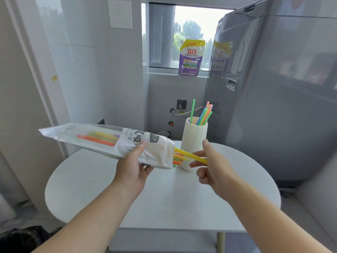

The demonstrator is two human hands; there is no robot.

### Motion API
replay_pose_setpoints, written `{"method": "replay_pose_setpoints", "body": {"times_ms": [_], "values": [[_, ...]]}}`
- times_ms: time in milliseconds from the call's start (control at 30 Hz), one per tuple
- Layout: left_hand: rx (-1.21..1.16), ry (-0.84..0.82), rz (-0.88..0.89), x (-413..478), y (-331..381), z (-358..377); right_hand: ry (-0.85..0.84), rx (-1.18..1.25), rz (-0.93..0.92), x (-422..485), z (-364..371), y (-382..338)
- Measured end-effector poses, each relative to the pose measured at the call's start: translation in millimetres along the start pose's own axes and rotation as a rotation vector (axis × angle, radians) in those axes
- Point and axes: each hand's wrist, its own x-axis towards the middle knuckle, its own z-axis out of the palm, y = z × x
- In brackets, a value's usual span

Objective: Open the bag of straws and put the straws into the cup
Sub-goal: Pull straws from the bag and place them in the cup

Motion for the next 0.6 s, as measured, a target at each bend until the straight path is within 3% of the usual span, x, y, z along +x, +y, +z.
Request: {"method": "replay_pose_setpoints", "body": {"times_ms": [167,367,600], "values": [[0.209,-0.077,0.105,-10.4,-5.6,5.5,-0.092,-0.032,0.030,-1.9,11.7,11.8],[0.304,-0.074,0.174,-13.6,-3.2,6.9,-0.204,0.246,0.165,-3.4,12.6,25.9],[0.220,-0.006,0.084,-7.7,-4.4,1.5,-0.172,0.294,-0.013,1.7,6.9,32.5]]}}
